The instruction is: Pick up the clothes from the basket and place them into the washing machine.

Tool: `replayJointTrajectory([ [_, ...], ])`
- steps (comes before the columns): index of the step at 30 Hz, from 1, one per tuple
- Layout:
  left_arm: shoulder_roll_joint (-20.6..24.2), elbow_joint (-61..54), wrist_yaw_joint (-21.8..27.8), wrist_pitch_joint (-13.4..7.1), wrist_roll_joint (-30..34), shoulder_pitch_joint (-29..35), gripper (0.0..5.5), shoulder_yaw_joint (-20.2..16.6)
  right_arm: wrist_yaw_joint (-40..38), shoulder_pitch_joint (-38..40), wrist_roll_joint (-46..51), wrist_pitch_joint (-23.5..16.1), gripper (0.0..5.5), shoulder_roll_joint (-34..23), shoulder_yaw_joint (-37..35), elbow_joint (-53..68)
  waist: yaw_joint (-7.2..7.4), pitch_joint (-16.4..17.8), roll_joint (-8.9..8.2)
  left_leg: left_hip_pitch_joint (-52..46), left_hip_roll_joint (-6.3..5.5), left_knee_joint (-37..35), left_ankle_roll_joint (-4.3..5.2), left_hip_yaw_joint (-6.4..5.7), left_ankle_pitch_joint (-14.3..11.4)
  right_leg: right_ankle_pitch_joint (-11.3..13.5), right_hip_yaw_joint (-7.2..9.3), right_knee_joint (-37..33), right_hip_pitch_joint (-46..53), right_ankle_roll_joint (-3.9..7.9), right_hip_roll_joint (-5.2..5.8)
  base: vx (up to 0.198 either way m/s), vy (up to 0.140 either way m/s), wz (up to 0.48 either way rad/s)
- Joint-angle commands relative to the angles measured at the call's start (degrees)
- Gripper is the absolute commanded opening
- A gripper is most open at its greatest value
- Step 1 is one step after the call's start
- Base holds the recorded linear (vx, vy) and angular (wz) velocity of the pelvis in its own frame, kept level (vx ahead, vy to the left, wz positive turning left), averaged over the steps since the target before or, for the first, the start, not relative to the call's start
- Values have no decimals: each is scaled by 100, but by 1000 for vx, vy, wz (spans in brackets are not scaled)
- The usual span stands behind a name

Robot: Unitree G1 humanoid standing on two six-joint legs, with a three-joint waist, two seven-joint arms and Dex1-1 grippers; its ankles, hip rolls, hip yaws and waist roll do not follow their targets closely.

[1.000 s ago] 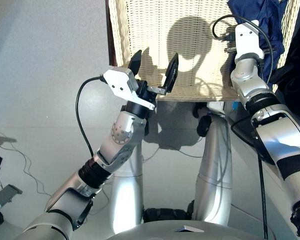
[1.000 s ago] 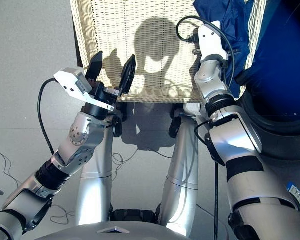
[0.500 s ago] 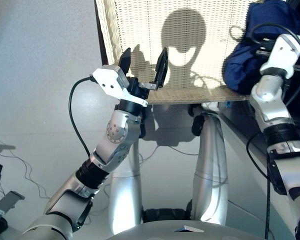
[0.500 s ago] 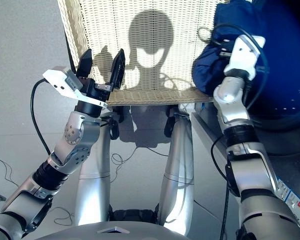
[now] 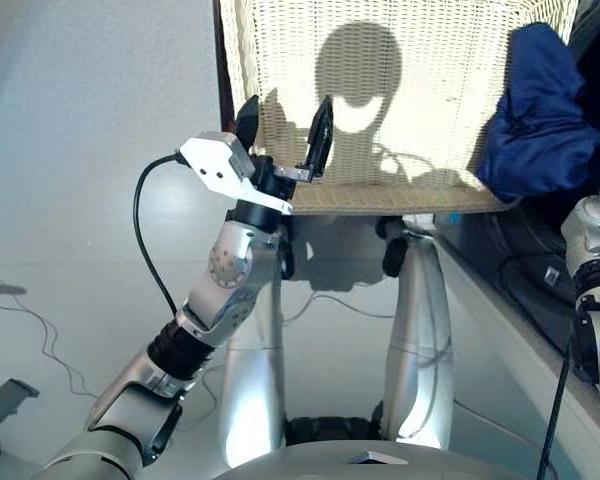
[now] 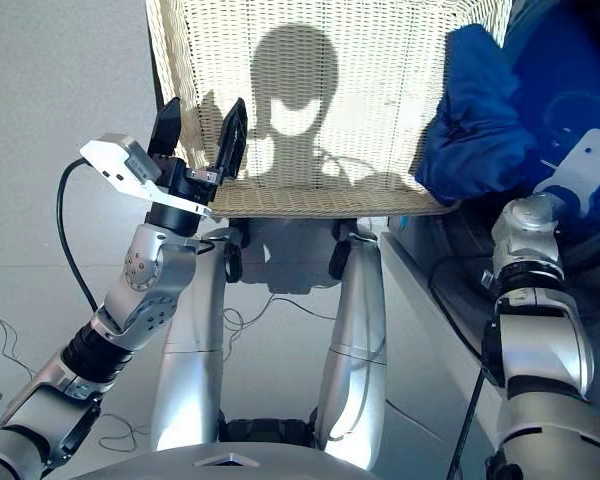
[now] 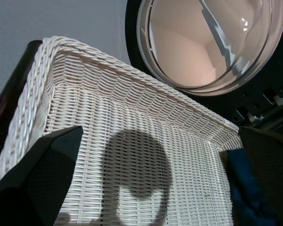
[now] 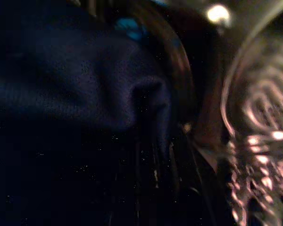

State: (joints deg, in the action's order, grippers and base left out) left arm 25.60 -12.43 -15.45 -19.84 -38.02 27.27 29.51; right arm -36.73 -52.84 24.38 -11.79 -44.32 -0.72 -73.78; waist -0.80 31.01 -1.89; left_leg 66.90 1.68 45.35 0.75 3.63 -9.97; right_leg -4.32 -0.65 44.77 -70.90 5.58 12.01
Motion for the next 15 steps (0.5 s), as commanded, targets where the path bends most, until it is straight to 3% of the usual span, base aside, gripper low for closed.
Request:
replayJointTrajectory([
  [1, 51, -748, 129, -306, 178, -89, 550, 21, 55, 139, 128, 197, 0, -2432, 164, -829, 78, -122, 94, -138, 327, -603, 544, -95, 558, 49, 147, -222, 290, 167, -192, 0, 0, 0],
  [8, 185, -881, 72, -284, 272, -40, 550, 6, -244, -790, -81, 479, 0, -3339, 842, -1255, 80, -122, 117, -147, 313, -565, 551, -94, 563, 44, 110, -158, 271, 162, -164, 0, 0, 0],
  [15, 177, -884, -99, -259, 439, -20, 550, 25, -838, -1106, -338, 514, 0, -3396, 1048, -865, 145, -122, 143, -139, 302, -563, 551, -76, 568, 40, 99, -157, 267, 159, -170, 0, 0, 0],
])
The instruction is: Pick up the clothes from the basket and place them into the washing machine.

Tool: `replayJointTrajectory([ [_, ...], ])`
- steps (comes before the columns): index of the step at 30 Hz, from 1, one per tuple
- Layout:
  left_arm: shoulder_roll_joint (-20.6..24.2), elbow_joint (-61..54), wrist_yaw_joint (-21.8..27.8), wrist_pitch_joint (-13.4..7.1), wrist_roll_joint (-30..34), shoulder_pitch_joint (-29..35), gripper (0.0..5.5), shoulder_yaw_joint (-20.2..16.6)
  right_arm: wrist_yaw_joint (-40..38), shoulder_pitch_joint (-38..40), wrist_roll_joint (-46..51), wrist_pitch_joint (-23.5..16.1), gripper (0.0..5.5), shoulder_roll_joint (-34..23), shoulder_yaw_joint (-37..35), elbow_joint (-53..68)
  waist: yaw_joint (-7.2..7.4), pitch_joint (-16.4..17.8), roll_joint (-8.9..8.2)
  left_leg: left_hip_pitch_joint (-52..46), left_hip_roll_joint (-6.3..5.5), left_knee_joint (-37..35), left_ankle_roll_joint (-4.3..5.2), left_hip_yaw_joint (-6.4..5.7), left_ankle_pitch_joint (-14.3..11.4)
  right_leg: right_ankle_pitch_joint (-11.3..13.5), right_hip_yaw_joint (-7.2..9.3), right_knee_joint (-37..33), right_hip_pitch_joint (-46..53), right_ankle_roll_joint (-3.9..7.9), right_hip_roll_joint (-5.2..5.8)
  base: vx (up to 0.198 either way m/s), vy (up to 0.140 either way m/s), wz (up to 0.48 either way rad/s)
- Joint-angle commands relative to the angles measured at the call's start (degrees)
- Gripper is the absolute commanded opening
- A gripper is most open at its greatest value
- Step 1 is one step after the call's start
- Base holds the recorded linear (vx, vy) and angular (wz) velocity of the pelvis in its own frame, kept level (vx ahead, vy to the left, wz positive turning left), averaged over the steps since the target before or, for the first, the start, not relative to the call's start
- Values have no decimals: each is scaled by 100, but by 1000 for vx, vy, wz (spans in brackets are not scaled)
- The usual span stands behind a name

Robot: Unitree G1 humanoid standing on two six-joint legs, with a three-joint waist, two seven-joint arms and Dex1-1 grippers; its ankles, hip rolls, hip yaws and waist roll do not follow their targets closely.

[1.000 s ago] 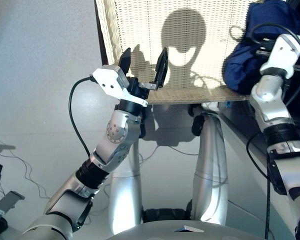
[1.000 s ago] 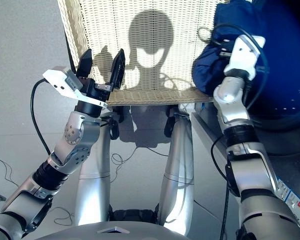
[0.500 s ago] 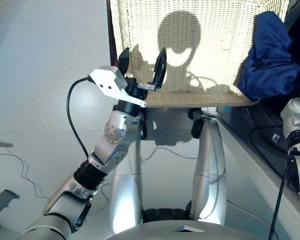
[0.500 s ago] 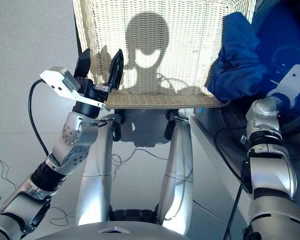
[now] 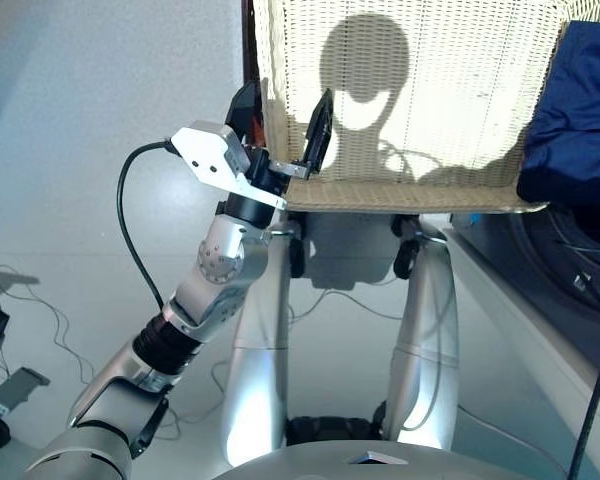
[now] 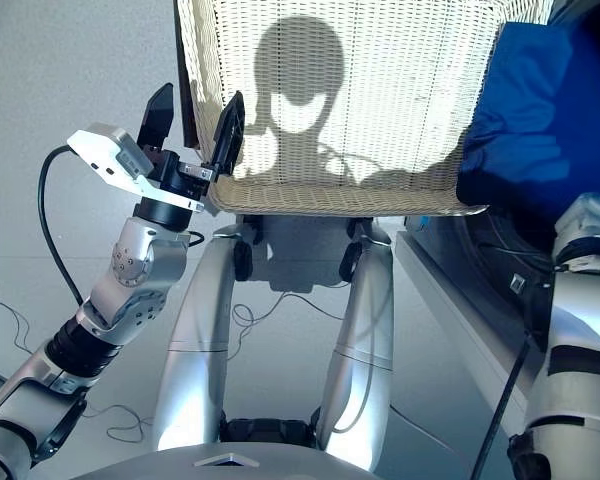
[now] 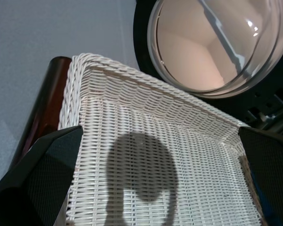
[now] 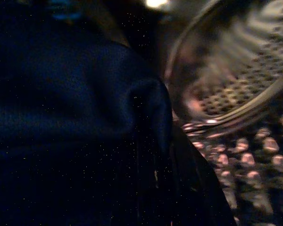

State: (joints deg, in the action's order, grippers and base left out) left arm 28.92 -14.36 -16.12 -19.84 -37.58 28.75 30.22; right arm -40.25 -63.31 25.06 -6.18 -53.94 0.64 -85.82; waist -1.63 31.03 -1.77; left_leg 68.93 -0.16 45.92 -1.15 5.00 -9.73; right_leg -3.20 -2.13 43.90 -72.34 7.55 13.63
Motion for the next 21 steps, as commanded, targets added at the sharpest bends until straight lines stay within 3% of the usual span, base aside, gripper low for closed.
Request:
replayJointTrajectory([
  [1, -164, -674, -30, -274, 408, -165, 550, -39, -446, 3, -401, -95, 0, -2332, 882, 484, 224, -123, 141, -333, 482, -613, 737, -219, 548, -72, 241, -59, 403, -38, -338, 0, 0, 0],
  [3, -177, -612, -7, -304, 423, -130, 550, -36, -155, 175, -233, -203, 0, -2059, 757, 618, 215, -123, 160, -329, 484, -616, 734, -220, 554, -83, 234, -54, 394, -47, -349, 0, 0, 0],
  [4, -178, -583, -1, -317, 408, -116, 550, -26, 28, 178, -21, -291, 93, -1893, 751, 669, 194, -123, 165, -322, 486, -613, 730, -215, 551, -83, 239, -46, 384, -51, -355, 0, 0, 0],
  [5, -180, -556, 6, -338, 396, -99, 550, -24, 235, 101, 112, -311, 550, -1720, 818, 655, 173, -123, 164, -309, 492, -608, 732, -211, 550, -76, 240, -49, 371, -54, -360, 0, 0, 0],
  [15, -266, -609, 45, -316, 291, -182, 550, -107, 522, 314, 80, -845, 550, -395, 1001, 1890, 182, -123, 142, -240, 489, -558, 715, -185, 542, -42, 212, -102, 324, -77, -422, 0, 0, 0],
  [21, -417, -569, 27, -298, 304, -235, 550, -204, 141, 1238, -906, -928, 550, 335, 862, 4013, 240, -123, 67, -222, 482, -572, 689, -172, 562, -11, 210, -140, 300, -85, -445, 0, 0, 0],
])
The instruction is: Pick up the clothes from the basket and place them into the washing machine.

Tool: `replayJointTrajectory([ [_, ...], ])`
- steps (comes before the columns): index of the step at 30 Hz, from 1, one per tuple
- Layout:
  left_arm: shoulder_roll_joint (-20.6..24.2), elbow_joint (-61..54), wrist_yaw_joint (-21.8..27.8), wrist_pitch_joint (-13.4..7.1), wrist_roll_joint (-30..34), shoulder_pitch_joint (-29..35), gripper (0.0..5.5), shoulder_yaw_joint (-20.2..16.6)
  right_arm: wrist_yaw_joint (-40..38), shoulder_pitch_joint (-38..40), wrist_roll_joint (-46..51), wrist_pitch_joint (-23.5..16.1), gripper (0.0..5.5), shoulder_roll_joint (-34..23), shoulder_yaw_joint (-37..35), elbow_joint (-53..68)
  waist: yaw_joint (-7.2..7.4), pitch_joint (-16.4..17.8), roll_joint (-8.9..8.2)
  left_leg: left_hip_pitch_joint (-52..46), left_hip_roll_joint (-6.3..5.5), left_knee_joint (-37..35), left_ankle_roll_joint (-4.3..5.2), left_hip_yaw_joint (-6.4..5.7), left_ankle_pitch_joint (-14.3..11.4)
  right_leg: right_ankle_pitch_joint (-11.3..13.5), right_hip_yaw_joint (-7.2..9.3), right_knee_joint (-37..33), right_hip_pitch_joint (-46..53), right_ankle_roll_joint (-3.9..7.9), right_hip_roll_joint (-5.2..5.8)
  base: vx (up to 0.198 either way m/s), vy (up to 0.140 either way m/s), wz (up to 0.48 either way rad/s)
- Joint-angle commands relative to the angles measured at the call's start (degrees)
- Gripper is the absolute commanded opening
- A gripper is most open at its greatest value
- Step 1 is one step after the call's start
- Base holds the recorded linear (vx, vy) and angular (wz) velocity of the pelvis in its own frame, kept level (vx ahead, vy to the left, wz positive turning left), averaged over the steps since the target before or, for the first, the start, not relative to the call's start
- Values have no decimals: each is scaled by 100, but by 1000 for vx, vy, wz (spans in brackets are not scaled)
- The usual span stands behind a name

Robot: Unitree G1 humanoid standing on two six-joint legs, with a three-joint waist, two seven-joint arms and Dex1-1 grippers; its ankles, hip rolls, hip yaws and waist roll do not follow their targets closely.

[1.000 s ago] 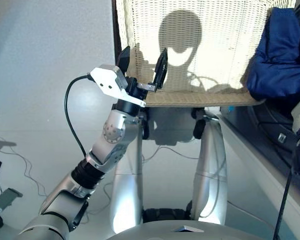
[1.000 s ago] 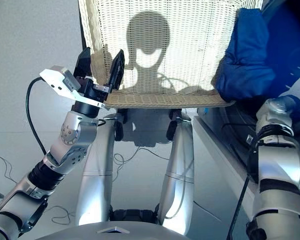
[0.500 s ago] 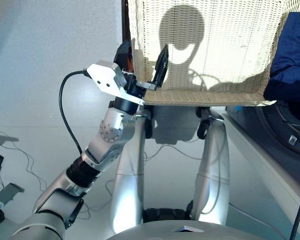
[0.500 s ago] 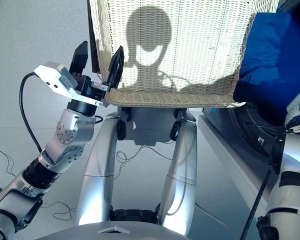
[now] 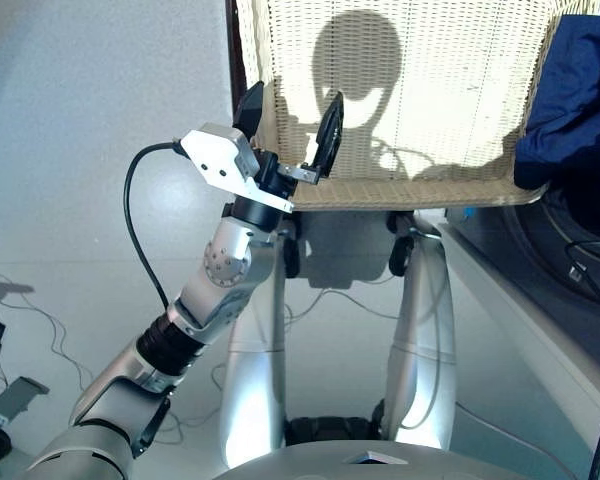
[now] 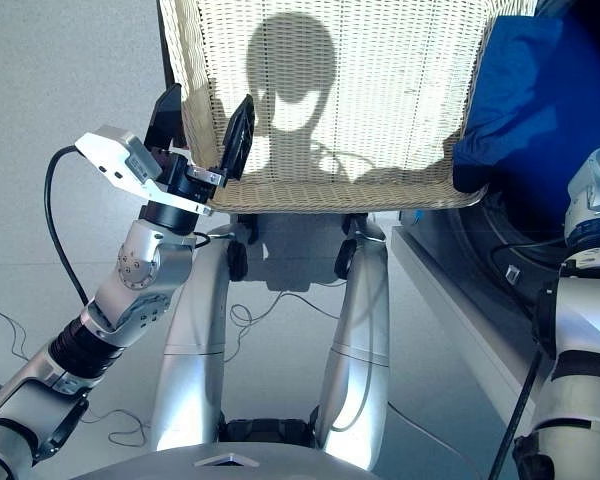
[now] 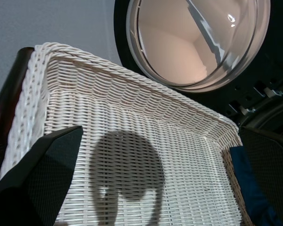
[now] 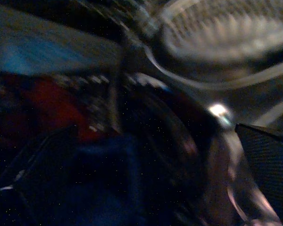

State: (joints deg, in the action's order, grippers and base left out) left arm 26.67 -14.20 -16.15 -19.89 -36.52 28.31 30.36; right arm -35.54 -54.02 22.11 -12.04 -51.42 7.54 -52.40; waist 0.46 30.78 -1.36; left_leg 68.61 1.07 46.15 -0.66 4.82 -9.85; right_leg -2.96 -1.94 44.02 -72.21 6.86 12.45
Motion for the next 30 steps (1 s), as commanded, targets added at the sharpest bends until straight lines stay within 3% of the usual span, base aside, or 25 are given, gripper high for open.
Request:
replayJointTrajectory([
  [1, -224, -570, 13, -285, 218, -191, 550, -230, -357, 543, -779, -353, 550, 255, 96, 1074, 45, -99, 15, -176, 358, -588, 636, -149, 576, -39, 198, -145, 279, -18, -328, 0, 0, 0],
  [6, -306, -525, -11, -228, 231, -211, 550, -271, -420, 1520, -1340, -344, 550, 947, -259, 2601, 94, -99, -28, -137, 347, -548, 605, -137, 571, -55, 190, -83, 223, -33, -354, 0, 0, 0],
  [13, -329, -575, -33, -160, 201, -321, 550, -325, -177, 2341, -1767, -270, 550, 1546, -276, 3714, 110, -99, -38, -102, 350, -512, 564, -126, 570, -65, 173, -31, 186, -40, -375, 0, 0, 0],
  [18, -357, -595, 10, -142, 138, -343, 550, -308, -131, 2242, -1668, -171, 550, 1803, -177, 3329, 70, -99, -2, -73, 344, -484, 556, -115, 573, -55, 167, -12, 161, -49, -362, 0, 0, 0],
  [24, -419, -538, 27, -157, 12, -307, 550, -266, -288, 1541, -1392, -77, 550, 1826, -119, 2173, 3, -99, 39, -60, 345, -494, 564, -121, 571, -32, 170, -42, 151, -57, -358, 0, 0, 0],
  [30, -430, -537, 62, -180, -67, -334, 550, -269, -496, 903, -1183, -27, 550, 1540, -166, 1112, -45, -99, 62, -54, 336, -489, 581, -136, 563, -59, 188, -30, 159, -62, -360, 0, 0, 0],
])
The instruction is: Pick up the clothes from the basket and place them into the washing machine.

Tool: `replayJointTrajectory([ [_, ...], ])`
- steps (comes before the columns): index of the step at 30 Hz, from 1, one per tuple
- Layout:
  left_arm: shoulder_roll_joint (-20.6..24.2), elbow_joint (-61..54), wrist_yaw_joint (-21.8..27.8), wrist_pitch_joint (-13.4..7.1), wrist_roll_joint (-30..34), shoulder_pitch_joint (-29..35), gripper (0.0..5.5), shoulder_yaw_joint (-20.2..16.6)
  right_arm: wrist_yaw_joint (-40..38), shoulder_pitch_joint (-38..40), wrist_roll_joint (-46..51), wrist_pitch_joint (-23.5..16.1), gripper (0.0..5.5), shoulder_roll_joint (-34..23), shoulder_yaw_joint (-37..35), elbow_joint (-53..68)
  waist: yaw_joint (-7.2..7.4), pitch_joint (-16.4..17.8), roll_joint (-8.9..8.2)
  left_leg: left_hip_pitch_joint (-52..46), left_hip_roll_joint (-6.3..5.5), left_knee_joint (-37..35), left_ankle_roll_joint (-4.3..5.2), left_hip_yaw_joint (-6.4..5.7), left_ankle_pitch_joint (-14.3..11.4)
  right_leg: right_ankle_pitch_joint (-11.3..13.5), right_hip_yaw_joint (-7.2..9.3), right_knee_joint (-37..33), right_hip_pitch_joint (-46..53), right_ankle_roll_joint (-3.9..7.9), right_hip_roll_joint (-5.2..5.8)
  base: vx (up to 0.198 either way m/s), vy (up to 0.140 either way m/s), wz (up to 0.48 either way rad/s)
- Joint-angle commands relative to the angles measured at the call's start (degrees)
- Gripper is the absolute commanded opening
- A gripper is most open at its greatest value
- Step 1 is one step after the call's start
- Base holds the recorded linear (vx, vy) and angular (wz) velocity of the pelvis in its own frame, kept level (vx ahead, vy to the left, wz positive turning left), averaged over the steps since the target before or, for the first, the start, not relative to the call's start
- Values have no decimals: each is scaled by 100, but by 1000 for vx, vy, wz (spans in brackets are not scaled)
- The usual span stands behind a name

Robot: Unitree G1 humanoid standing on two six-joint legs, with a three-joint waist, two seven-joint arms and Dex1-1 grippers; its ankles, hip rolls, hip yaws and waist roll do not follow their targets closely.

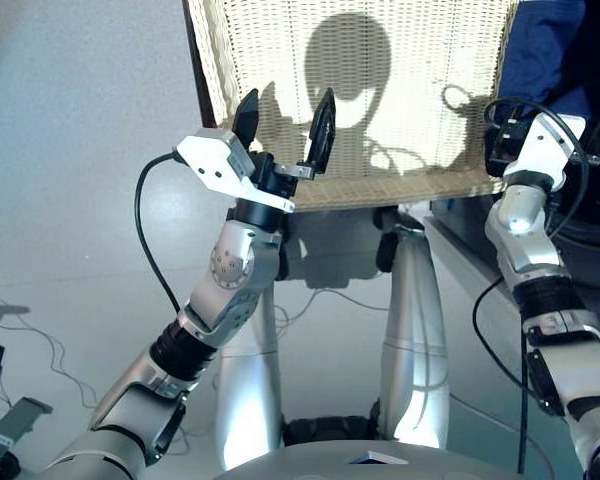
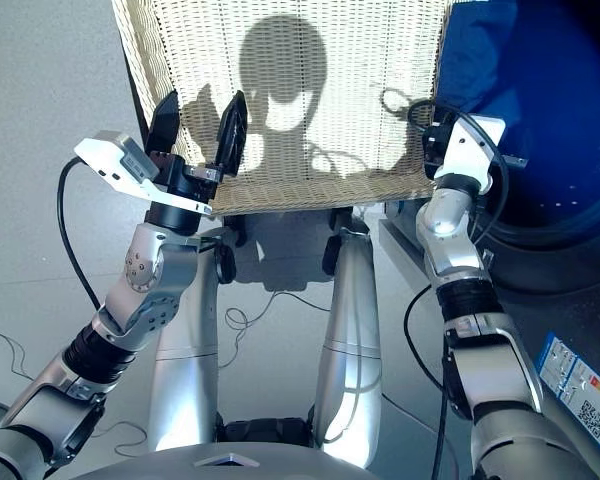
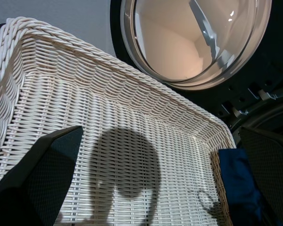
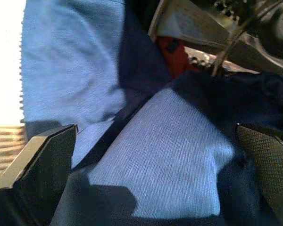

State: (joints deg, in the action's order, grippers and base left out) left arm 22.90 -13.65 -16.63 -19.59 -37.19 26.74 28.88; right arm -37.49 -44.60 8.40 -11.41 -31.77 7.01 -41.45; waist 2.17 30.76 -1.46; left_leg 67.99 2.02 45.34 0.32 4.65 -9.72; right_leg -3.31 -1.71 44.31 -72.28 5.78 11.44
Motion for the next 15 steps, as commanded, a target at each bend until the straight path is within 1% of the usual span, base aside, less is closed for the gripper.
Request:
replayJointTrajectory([
  [1, -53, -593, 124, -215, -7, -177, 550, -103, -312, -116, 254, -97, 550, -467, -119, -156, -228, -96, 73, 7, 235, -412, 484, -120, 551, -26, 165, -58, 172, 47, -261, 0, 0, 0],
  [4, -49, -587, 123, -249, -44, -146, 550, -62, -240, -465, 538, -128, 550, -632, -40, -798, -250, -96, 82, -4, 234, -433, 488, -140, 547, -23, 171, -74, 184, 51, -252, 0, 0, 0],
  [11, 32, -614, 172, -221, -84, -111, 550, 38, 40, -1171, 1294, -155, 550, -1031, 113, -2227, -305, -96, 126, 9, 235, -407, 503, -151, 528, -27, 195, -67, 180, 52, -214, 0, 0, 0],
  [15, 60, -633, 170, -211, -109, -114, 550, 42, 212, -1350, 1660, -158, 550, -1145, 160, -2699, -317, -96, 149, -9, 240, -421, 510, -133, 523, -29, 200, -73, 190, 58, -204, 0, 0, 0],
])
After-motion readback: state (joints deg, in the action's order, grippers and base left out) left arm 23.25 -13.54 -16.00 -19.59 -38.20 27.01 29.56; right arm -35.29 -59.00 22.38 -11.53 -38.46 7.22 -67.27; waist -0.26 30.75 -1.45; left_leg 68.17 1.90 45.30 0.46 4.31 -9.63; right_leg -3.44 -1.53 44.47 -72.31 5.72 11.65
